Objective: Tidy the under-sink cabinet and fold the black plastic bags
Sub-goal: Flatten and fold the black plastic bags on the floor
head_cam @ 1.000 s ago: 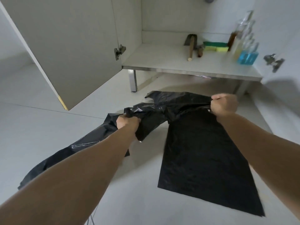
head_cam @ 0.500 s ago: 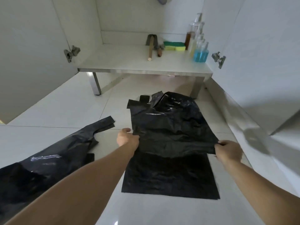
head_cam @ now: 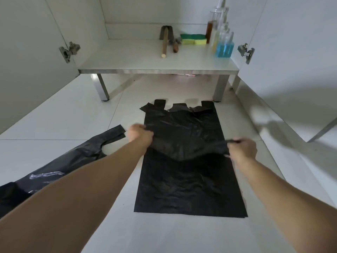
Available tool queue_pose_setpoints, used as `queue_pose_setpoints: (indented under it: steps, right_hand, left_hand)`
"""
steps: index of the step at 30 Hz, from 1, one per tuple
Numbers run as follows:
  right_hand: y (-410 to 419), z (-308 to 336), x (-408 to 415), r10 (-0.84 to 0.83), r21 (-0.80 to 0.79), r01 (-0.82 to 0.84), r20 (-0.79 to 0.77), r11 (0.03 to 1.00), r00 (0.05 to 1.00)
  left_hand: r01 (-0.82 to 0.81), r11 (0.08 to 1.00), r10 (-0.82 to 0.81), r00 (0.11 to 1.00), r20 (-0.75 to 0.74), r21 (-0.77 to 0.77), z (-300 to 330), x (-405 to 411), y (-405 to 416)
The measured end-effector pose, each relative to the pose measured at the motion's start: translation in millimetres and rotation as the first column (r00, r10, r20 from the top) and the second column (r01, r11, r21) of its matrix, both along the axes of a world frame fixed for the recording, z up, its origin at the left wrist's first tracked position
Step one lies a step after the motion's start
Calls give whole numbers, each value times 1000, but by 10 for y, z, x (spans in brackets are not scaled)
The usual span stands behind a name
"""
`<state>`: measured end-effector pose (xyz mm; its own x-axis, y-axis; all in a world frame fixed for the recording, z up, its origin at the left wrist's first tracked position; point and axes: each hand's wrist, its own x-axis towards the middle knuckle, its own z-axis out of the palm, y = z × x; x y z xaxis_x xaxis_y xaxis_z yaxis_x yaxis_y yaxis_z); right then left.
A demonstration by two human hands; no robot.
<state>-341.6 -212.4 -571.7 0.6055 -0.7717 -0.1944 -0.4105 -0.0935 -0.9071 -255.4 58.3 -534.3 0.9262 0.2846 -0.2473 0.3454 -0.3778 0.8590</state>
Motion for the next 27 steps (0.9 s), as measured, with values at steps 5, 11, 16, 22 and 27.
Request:
queue_pose_setpoints:
  steps: [5, 11, 16, 22, 27]
  right_hand:
    - [116, 269, -13, 96, -398, -20, 171, 917, 981]
    - [96, -323, -360, 150, -102, -185, -284, 977, 947]
    - [-23, -415, -537, 144, -125, -189, -305, 974, 941]
    - [-79, -429, -766, 161, -72, -204, -393, 976, 905]
    - [-160, -482, -913, 204, -15, -243, -497, 970, 843]
  left_hand:
    - [108, 977, -175, 901, 398, 185, 94, -189, -69]
    - [181, 954, -149, 978, -147, 238, -496, -523, 242]
    - [61, 990, -37, 983, -180, 130, -441, -569, 345]
    - [-18, 996, 40, 966, -254, 88, -618, -660, 391]
    - [-11, 1000, 4, 964, -267, -24, -773, -740, 363]
